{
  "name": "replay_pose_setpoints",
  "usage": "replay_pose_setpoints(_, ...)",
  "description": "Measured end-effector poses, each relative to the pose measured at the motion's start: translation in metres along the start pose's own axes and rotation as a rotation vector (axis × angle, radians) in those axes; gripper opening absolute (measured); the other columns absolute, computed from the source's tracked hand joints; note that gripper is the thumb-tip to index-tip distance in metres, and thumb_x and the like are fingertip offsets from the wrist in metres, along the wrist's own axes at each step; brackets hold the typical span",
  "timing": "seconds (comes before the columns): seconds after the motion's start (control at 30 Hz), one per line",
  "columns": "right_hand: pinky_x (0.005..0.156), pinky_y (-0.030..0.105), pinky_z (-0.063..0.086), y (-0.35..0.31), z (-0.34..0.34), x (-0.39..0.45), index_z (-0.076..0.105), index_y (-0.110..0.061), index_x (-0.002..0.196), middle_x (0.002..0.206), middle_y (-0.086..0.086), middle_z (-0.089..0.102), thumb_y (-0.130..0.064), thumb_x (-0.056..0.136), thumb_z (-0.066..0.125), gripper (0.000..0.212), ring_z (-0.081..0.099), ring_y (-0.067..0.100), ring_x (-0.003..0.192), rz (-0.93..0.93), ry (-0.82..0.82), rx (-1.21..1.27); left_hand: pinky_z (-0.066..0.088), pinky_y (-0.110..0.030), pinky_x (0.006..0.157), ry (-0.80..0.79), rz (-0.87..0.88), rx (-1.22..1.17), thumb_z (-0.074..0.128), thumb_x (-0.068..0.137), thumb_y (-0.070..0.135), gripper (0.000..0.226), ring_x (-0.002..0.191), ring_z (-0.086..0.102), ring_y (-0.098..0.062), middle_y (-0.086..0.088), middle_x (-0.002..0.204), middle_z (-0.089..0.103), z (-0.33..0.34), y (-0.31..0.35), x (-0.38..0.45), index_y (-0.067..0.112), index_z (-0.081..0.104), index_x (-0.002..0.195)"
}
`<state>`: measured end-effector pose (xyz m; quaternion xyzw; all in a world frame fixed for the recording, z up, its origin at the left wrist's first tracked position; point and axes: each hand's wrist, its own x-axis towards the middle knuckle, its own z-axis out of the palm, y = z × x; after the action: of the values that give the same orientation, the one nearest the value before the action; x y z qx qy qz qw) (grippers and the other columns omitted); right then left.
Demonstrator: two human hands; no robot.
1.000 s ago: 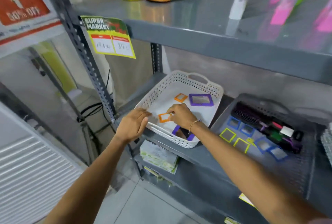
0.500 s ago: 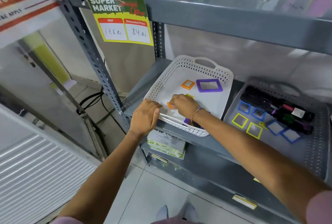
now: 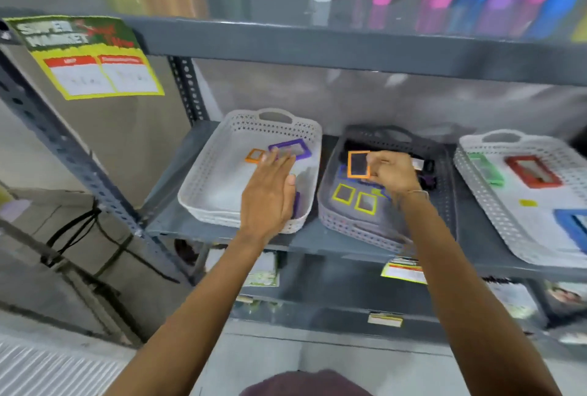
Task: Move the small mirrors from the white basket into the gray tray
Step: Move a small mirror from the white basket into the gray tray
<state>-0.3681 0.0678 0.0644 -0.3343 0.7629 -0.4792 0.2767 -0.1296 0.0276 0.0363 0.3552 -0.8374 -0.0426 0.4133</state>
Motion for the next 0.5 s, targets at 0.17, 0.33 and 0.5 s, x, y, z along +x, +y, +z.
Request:
replay_pose_setpoints(0.17, 0.065, 0.022, 0.044, 0.041, -0.061, -0.004, 0.068, -0.003, 0.086, 0.081, 0.004, 0.059, -0.009, 0.086, 0.057, 0.012, 0.052, 0.015, 0.080, 0.239, 0.099, -0.304, 0.025, -0.034, 0.113, -0.169, 0.109, -0.051, 0.015, 0.104, 0.033, 0.061, 0.129, 0.048, -0.028, -0.014, 0.130, 0.060, 0.049, 0.057, -0.005, -0.002, 0.059, 0.125)
replay_pose_setpoints(0.33, 0.082, 0.036, 0.048, 0.058, -0.056, -0.010, 0.062, 0.008, 0.112, 0.115, 0.026, 0.065, -0.002, 0.088, 0.052, 0.028, 0.062, 0.035, 0.109, 0.276, 0.044, -0.538, 0.021, -0.032, 0.113, -0.283, 0.190, 0.062, 0.012, 0.104, 0.032, 0.062, 0.123, 0.054, -0.029, -0.014, 0.125, 0.063, 0.071, 0.059, -0.025, 0.000, 0.062, 0.122)
replay_pose_setpoints(0.5, 0.081, 0.038, 0.052, 0.059, -0.046, -0.009, 0.061, -0.006, 0.096, 0.097, 0.020, 0.062, -0.006, 0.089, 0.052, 0.011, 0.062, 0.029, 0.089, 0.248, 0.023, -0.639, 0.025, -0.033, 0.112, -0.292, 0.176, 0.095, 0.014, 0.104, 0.032, 0.062, 0.118, 0.057, -0.028, -0.013, 0.120, 0.066, 0.078, 0.059, -0.034, 0.001, 0.066, 0.118)
